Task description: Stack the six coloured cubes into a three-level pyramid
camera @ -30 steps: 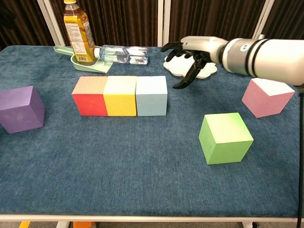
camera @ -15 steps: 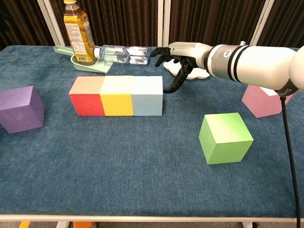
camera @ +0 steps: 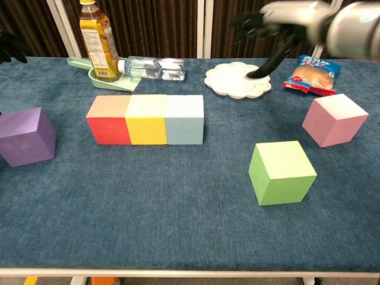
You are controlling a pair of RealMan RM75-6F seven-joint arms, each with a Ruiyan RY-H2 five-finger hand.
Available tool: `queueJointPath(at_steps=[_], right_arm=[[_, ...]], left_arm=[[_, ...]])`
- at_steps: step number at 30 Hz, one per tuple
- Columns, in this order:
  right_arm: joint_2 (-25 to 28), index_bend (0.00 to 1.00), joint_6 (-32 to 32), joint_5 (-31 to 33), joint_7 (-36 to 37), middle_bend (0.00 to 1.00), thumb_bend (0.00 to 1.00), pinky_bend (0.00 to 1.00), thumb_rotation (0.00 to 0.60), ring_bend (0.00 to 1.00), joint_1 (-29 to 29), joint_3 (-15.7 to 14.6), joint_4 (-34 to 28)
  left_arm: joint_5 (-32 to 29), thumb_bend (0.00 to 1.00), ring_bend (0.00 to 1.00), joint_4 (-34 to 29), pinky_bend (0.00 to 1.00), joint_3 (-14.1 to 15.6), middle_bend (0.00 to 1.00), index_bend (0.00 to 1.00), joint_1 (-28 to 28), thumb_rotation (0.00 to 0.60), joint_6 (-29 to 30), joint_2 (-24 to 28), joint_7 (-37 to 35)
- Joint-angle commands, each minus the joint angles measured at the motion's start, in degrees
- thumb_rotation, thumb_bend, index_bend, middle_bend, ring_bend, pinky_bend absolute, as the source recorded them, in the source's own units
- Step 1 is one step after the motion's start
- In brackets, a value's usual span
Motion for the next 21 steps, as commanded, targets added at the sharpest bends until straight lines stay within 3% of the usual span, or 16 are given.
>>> queueJointPath(at_steps=[1,11,17,21], right_arm=[[5.36,0.0,2.7,-2.14,2.19,0.12,0.17,0.0,0.6,0.0,-3.63,0.27,-4.54],[8.49,0.0,3.11,-6.02,7.02,0.12,0.17,0.0,0.6,0.0,-7.06,-0.68,-5.81],[8.22,0.0,2.7,-7.57,8.75,0.12,0.17,0.0,0.6,0.0,-7.57,-0.95,-5.04],[7.96,0.0,2.46,-8.0,9.53,0.13,0.17,0.0,0.6,0.0,-7.8,-1.08,-4.48]], left_arm=[[-2.65,0.0,0.16,-0.8,0.05,0.4,0.15,0.12,-0.62,0.6,-2.47,-0.97,2.24],[-10.82,0.0,0.11,-1.59,0.05,0.51,0.1,0.04,-1.26,0.6,-4.6,-5.02,9.56],[-14.87,0.0,0.11,0.2,0.05,0.16,0.1,0.04,-1.15,0.6,-2.77,-8.17,14.8],[-16.58,0.0,0.15,1.13,0.07,-0.37,0.13,0.1,-1.05,0.6,-1.11,-9.94,17.19]])
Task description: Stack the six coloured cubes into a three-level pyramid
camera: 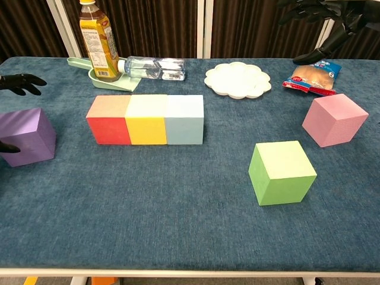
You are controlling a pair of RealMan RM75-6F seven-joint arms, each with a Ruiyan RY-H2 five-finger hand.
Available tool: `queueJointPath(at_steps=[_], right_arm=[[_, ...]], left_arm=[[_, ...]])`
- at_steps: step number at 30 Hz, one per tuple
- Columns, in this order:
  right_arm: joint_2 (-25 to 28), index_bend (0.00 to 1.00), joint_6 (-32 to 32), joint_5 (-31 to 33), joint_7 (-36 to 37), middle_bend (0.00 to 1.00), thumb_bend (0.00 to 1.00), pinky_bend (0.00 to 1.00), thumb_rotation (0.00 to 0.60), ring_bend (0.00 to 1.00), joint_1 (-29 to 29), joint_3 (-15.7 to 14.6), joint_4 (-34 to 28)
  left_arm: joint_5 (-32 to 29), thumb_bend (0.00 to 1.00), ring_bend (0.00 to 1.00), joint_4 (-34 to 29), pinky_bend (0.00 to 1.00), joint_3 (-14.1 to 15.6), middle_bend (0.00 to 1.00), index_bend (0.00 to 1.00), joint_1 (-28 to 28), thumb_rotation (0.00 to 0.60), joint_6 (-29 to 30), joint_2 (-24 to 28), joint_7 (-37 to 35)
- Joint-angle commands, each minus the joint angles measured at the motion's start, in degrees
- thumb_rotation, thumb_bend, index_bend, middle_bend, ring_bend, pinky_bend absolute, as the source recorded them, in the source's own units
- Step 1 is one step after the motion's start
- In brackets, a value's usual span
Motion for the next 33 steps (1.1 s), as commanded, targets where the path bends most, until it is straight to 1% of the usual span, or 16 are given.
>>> queueJointPath(at_steps=[1,7,11,14,15,16,18,21,24,29,33], right_arm=[[-0.15,0.0,-0.2,-0.23,0.49,0.13,0.17,0.0,0.6,0.0,-0.15,-0.07,0.34],[-0.23,0.0,-0.46,-0.55,1.38,0.13,0.17,0.0,0.6,0.0,-0.5,-0.15,0.95],[-0.39,0.0,-0.45,-0.7,1.68,0.13,0.17,0.0,0.6,0.0,-0.7,-0.19,1.23],[-0.41,0.0,-0.35,-0.78,1.98,0.14,0.17,0.0,0.6,0.0,-0.87,-0.11,1.31],[-0.39,0.0,-0.31,-0.79,2.06,0.14,0.17,0.0,0.6,0.0,-0.92,-0.08,1.34],[-0.37,0.0,-0.23,-0.81,2.16,0.14,0.17,0.0,0.6,0.0,-1.02,-0.07,1.35],[-0.33,0.0,-0.07,-0.85,2.36,0.14,0.17,0.0,0.6,0.0,-1.17,0.01,1.33],[-0.2,0.0,0.2,-0.91,2.72,0.14,0.17,0.0,0.6,0.0,-1.45,0.16,1.29],[0.04,0.0,0.65,-1.07,3.02,0.14,0.17,0.0,0.6,0.0,-1.79,0.33,1.08],[0.53,0.0,1.35,-1.29,3.51,0.14,0.17,0.0,0.6,0.0,-2.44,0.51,0.63],[0.89,0.0,1.78,-1.21,3.56,0.14,0.17,0.0,0.6,0.0,-2.89,0.55,0.3]], left_arm=[[-1.5,0.0,0.16,1.14,0.07,-0.57,0.15,0.12,0.13,0.6,1.53,-1.74,1.5],[-2.43,0.0,0.23,2.82,0.13,-0.96,0.22,0.17,0.26,0.6,2.75,-3.51,2.8],[-2.56,0.0,0.27,4.28,0.24,-1.05,0.27,0.22,0.21,0.6,2.49,-4.41,2.37],[-0.98,0.0,0.34,5.23,0.36,-1.14,0.34,0.29,0.3,0.6,2.55,-4.8,0.3],[-0.25,0.01,0.36,5.43,0.4,-1.2,0.37,0.31,0.35,0.6,2.62,-4.72,-0.61],[0.99,0.02,0.38,5.68,0.41,-1.25,0.4,0.33,0.39,0.6,2.92,-4.5,-1.66],[2.7,0.05,0.42,6.05,0.42,-1.19,0.45,0.36,0.33,0.6,2.98,-3.98,-3.01],[5.55,0.08,0.43,5.84,0.42,-0.92,0.48,0.38,-0.32,0.6,2.03,-2.11,-4.74],[8.72,0.09,0.43,5.32,0.42,-1.29,0.48,0.39,-1.11,0.6,1.67,0.24,-7.38],[15.25,0.09,0.43,5.65,0.4,-2.97,0.48,0.39,-3.17,0.6,2.3,4.08,-13.35],[18.56,0.09,0.43,6.25,0.37,-4.02,0.48,0.38,-6.16,0.6,0.31,6.0,-15.92]])
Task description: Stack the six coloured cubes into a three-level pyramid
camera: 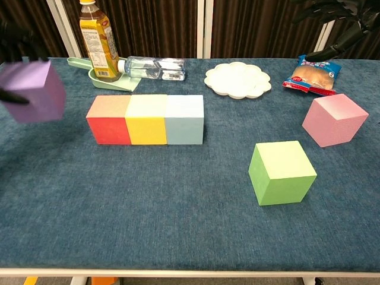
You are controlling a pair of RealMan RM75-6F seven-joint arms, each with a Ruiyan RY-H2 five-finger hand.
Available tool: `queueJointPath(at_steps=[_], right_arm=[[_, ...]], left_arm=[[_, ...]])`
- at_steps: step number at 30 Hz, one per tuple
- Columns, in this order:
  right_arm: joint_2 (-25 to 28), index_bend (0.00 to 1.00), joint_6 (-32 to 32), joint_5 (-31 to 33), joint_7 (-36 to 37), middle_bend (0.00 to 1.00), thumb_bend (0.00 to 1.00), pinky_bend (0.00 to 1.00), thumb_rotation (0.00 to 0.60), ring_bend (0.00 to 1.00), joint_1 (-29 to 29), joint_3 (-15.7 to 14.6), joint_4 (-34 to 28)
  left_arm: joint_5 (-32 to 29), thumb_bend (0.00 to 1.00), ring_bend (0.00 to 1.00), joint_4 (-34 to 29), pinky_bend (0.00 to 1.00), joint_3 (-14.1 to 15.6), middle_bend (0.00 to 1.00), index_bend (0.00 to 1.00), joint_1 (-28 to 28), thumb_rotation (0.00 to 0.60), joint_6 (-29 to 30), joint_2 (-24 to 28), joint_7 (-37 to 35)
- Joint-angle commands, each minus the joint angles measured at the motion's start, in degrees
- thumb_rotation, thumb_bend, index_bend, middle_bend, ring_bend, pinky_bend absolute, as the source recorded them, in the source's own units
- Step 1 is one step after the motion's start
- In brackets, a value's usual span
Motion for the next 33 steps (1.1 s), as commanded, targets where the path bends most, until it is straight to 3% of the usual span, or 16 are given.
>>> queueJointPath(at_steps=[1,8,15,33], right_arm=[[0.19,0.0,0.27,0.03,0.02,0.14,0.17,0.0,0.6,0.0,-0.25,0.02,-0.2],[0.83,0.0,0.98,0.18,0.08,0.14,0.17,0.0,0.6,0.0,-1.17,-0.06,-0.64],[1.05,0.0,0.89,0.17,0.35,0.14,0.17,0.0,0.6,0.0,-1.54,-0.04,-0.47],[1.18,0.0,0.38,-0.25,1.42,0.14,0.16,0.0,0.6,0.0,-2.07,0.06,0.09]], left_arm=[[2.75,0.09,0.43,0.81,0.37,-1.36,0.47,0.38,-3.2,0.6,-2.23,1.79,-3.01],[2.87,0.09,0.43,2.04,0.36,-2.85,0.47,0.38,-8.61,0.6,-7.8,0.18,-4.93],[-0.72,0.09,0.43,1.47,0.35,-4.16,0.47,0.38,-12.13,0.6,-12.07,-1.84,-3.81],[-13.19,0.09,0.43,-2.71,0.34,-5.36,0.47,0.37,-16.66,0.6,-14.34,-5.23,9.61]])
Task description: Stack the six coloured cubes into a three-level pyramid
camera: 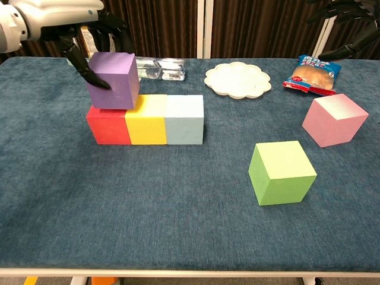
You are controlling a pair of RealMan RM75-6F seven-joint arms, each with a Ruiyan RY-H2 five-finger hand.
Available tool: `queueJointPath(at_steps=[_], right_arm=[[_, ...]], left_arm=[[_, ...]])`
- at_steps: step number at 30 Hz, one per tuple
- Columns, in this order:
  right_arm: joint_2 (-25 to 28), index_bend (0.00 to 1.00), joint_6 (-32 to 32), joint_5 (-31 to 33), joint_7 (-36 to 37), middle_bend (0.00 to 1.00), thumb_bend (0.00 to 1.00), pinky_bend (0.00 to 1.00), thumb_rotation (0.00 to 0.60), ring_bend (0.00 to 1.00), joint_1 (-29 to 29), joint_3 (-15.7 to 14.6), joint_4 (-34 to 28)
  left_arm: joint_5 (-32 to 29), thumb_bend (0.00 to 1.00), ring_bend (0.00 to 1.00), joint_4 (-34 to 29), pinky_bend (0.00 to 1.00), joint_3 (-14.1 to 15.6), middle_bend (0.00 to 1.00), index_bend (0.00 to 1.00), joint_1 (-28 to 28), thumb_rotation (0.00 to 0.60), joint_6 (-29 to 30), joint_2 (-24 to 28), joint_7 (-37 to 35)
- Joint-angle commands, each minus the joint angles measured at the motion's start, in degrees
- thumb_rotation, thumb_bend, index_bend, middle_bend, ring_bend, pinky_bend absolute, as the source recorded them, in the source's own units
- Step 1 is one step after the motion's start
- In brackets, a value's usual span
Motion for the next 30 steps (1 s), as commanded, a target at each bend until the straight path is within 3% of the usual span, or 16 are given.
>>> queueJointPath(at_steps=[1,15,30], right_arm=[[0.06,0.0,-0.02,-0.12,0.23,0.14,0.16,0.0,0.6,0.0,-0.11,0.02,0.04],[-0.14,0.0,-0.66,-0.84,1.48,0.14,0.16,0.0,0.6,0.0,-0.28,0.06,1.05],[-0.37,0.0,-0.85,-0.81,1.39,0.14,0.16,0.0,0.6,0.0,-0.22,0.19,1.45]], left_arm=[[-1.93,0.09,0.43,-0.86,0.34,0.02,0.47,0.37,-0.84,0.6,-0.02,-0.64,2.1],[-7.6,0.09,0.43,-2.6,0.33,0.75,0.47,0.37,-2.0,0.6,2.76,-2.42,8.52],[-7.53,0.09,0.43,-2.14,0.32,1.4,0.47,0.36,-2.12,0.6,3.89,-3.33,7.47]])
